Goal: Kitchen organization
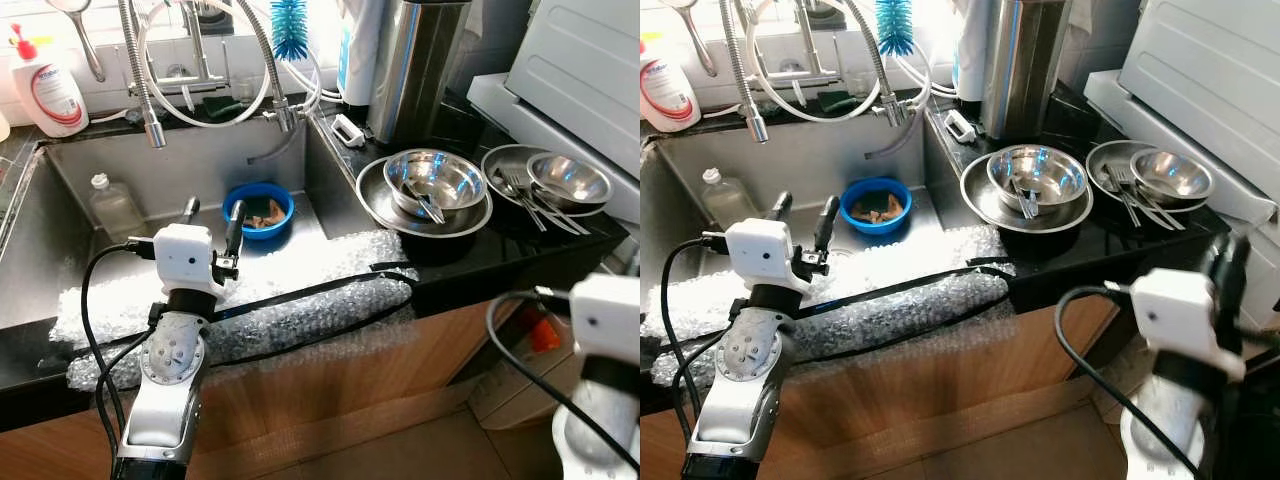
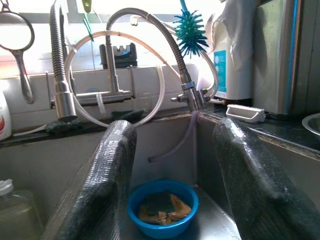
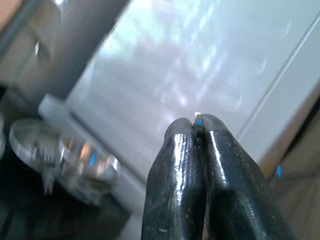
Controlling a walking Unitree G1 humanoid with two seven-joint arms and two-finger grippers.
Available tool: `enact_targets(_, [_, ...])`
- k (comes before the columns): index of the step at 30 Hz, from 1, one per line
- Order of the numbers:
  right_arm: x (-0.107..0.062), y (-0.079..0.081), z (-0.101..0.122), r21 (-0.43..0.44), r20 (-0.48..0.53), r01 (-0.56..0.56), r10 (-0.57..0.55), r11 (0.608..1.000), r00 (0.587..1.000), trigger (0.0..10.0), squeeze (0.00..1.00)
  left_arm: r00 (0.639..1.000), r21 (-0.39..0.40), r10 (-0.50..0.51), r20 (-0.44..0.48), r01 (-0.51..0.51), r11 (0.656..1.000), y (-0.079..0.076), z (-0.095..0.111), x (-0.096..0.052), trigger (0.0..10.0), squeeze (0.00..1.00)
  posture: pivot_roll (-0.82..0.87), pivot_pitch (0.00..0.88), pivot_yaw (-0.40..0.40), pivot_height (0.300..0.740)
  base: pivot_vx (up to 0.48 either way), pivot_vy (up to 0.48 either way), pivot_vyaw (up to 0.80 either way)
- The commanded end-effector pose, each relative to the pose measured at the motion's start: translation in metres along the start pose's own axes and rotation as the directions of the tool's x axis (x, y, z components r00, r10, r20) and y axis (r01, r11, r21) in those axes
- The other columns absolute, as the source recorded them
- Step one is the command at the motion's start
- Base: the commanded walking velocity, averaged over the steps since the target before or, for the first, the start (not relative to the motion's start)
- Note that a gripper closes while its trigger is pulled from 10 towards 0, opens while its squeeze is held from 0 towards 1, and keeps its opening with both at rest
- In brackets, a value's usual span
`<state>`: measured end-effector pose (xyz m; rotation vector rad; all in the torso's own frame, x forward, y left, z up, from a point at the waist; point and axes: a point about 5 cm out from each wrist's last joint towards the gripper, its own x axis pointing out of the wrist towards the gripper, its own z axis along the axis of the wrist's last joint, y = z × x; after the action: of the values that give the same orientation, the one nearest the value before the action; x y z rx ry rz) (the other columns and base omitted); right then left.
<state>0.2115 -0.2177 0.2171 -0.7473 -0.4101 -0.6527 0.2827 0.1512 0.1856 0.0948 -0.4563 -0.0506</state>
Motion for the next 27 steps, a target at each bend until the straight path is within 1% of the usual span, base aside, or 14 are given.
enact_targets(1, [0.005,-0.004,0.013,0.012,0.058,0.005,-0.006,1.0,0.998,10.0,0.0,1.0,0.001,0.001,0.015,-0.001,1.0,0.0,0.002,0.002,10.0,0.0,0.03,0.063,-0.031,0.74,0.0,0.0,0.0])
enact_targets(3, [0.019,0.002,0.035,0.073,0.167,-0.044,0.032,0.996,0.985,10.0,0.0,1.0,0.001,0.002,0.016,-0.002,1.0,0.0,0.002,0.002,10.0,0.0,0.02,0.062,-0.031,0.74,0.0,0.0,0.0])
enact_targets(5, [0.022,0.004,0.04,0.1,0.189,-0.069,0.049,0.993,0.981,10.0,0.0,1.0,0.0,0.002,0.017,-0.002,1.0,0.0,0.002,0.002,10.0,0.0,0.02,0.062,-0.031,0.74,0.0,0.0,0.0])
enact_targets(6, [0.028,0.012,0.047,0.218,0.189,-0.124,0.083,0.968,0.979,10.0,0.0,1.0,0.0,0.003,0.017,-0.003,1.0,0.0,0.002,0.002,10.0,0.0,0.02,0.06,-0.033,0.74,0.0,0.0,0.0])
enact_targets(7, [0.028,0.012,0.047,0.218,0.189,-0.124,0.083,0.968,0.979,10.0,0.0,1.0,0.0,0.003,0.017,-0.003,1.0,0.0,0.002,0.002,10.0,0.0,0.02,0.06,-0.033,0.74,0.0,0.0,0.0])
enact_targets(10, [0.04,0.029,0.071,0.519,0.213,-0.255,0.166,0.816,0.963,10.0,0.0,1.0,0.0,0.008,0.019,-0.008,1.0,0.0,0.002,0.002,10.0,0.0,0.03,0.059,-0.037,0.74,0.0,0.0,0.0])
enact_targets(11, [0.04,0.039,0.084,0.582,0.284,-0.366,0.24,0.726,0.928,10.0,0.0,1.0,0.002,0.012,0.02,-0.012,1.0,0.0,0.002,0.003,10.0,0.0,0.03,0.058,-0.037,0.74,0.0,0.0,0.0])
enact_targets(13, [0.04,0.039,0.084,0.582,0.284,-0.366,0.24,0.726,0.928,10.0,0.0,1.0,0.002,0.012,0.02,-0.012,1.0,0.0,0.002,0.003,10.0,0.0,0.03,0.058,-0.037,0.74,0.0,0.0,0.0])
enact_targets(14, [0.036,0.048,0.09,0.635,0.331,-0.448,0.302,0.63,0.894,10.0,0.0,1.0,0.004,0.014,0.02,-0.014,1.0,0.001,0.002,0.003,10.0,0.0,0.04,0.06,-0.04,0.74,0.0,0.0,0.0])
enact_targets(15, [0.036,0.048,0.09,0.635,0.331,-0.448,0.302,0.63,0.894,10.0,0.0,1.0,0.004,0.014,0.02,-0.014,1.0,0.001,0.002,0.003,10.0,0.0,0.04,0.06,-0.04,0.74,0.0,0.0,0.0])
enact_targets(17, [0.031,0.057,0.092,0.742,0.331,-0.467,0.344,0.48,0.879,10.0,0.0,1.0,0.006,0.016,0.019,-0.016,1.0,0.001,0.002,0.002,10.0,0.0,0.04,0.062,-0.041,0.74,0.0,0.0,0.0])
enact_targets(19, [0.031,0.058,0.093,0.762,0.334,-0.472,0.356,0.443,0.873,10.0,0.0,1.0,0.007,0.016,0.018,-0.016,1.0,0.001,0.002,0.002,10.0,0.0,0.04,0.062,-0.041,0.74,0.0,0.0,0.0])
enact_targets(24, [0.026,0.065,0.1,0.827,0.419,-0.526,0.406,0.2,0.812,10.0,0.0,1.0,0.011,0.02,0.016,-0.02,1.0,0.003,0.002,0.0,10.0,0.0,0.05,0.067,-0.039,0.74,0.0,0.0,0.0])
enact_targets(27, [0.019,0.067,0.11,0.828,0.511,-0.561,0.42,-0.005,0.75,10.0,0.0,1.0,0.017,0.021,0.015,-0.021,1.0,0.005,0.002,-0.001,10.0,0.0,0.05,0.064,-0.038,0.74,0.0,0.0,0.0])
